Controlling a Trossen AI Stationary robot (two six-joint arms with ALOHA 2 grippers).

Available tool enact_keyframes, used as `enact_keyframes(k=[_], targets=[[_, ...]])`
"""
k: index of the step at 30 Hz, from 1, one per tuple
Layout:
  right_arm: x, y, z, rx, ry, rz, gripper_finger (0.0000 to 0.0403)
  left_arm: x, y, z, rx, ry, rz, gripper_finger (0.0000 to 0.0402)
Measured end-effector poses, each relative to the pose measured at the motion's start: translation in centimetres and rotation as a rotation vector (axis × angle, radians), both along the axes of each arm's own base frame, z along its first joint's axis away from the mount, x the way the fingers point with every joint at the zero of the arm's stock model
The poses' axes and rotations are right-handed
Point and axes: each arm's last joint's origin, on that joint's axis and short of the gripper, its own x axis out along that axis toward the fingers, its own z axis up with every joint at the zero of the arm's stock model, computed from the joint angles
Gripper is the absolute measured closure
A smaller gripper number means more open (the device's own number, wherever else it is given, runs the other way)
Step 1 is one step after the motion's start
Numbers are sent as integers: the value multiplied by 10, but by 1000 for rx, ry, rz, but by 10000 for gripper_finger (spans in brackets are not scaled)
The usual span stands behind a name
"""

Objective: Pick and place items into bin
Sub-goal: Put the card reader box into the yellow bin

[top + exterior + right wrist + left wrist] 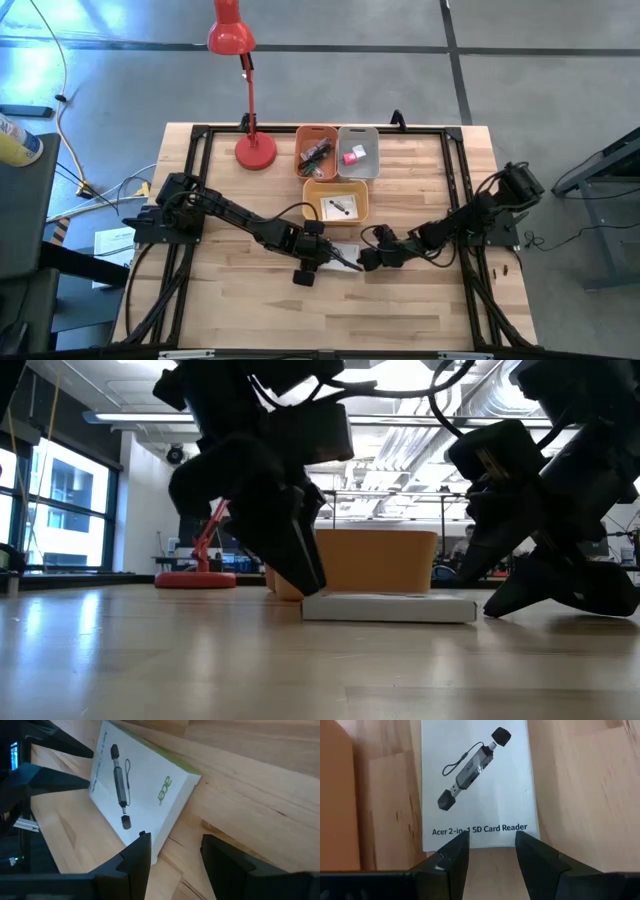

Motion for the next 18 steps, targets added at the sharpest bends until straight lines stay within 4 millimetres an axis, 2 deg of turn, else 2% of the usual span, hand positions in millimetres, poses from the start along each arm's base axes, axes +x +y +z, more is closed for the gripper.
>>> enact_keyframes(k=[13,18], targets=[[4,2,5,26,-68,3,238,1,0,-4,4,8,11,252],[5,1,-2,56,-35,3,238,-1,0,-4,5,24,13,252]])
